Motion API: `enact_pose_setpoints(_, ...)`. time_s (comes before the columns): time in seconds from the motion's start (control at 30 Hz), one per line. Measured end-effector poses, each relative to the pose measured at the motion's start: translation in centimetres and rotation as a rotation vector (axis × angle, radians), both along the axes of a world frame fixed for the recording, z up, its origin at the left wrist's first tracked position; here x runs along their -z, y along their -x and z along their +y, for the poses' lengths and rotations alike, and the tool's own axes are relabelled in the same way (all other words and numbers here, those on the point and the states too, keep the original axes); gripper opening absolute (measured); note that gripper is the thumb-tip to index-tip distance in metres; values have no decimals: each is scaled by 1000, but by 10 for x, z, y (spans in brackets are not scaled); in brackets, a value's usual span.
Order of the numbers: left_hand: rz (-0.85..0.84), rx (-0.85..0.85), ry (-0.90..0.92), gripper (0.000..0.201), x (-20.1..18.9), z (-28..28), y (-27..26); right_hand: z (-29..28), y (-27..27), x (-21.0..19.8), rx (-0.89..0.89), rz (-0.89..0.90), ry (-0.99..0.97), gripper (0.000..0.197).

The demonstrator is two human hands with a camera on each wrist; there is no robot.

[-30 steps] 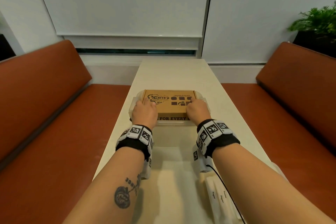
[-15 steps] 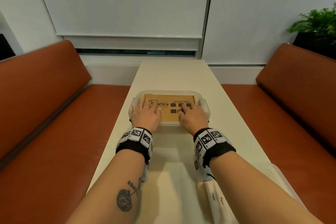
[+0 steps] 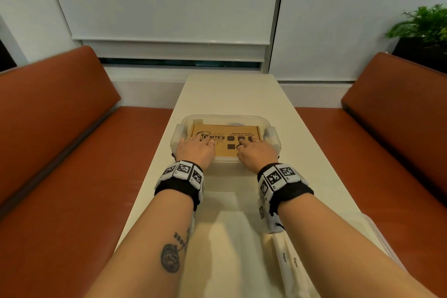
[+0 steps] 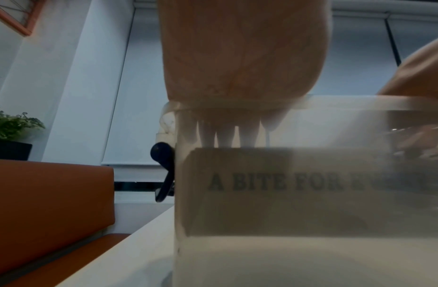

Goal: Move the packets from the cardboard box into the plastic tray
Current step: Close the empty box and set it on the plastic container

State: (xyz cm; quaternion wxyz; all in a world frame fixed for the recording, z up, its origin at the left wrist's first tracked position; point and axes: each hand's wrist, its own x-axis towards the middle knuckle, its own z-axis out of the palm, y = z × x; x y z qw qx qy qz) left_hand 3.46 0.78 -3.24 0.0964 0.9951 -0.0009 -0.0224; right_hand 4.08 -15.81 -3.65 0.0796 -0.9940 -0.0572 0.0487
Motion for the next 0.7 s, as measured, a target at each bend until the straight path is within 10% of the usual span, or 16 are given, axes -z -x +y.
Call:
enact_pose_setpoints(0.4,-48,35,31,52,0,0,1,0,3,-4,42,-29,-116,45)
enact_pose_setpoints(0.7,-578,273,192,41,-13,-56,57,-25,52,-33,157,-374,-535,37)
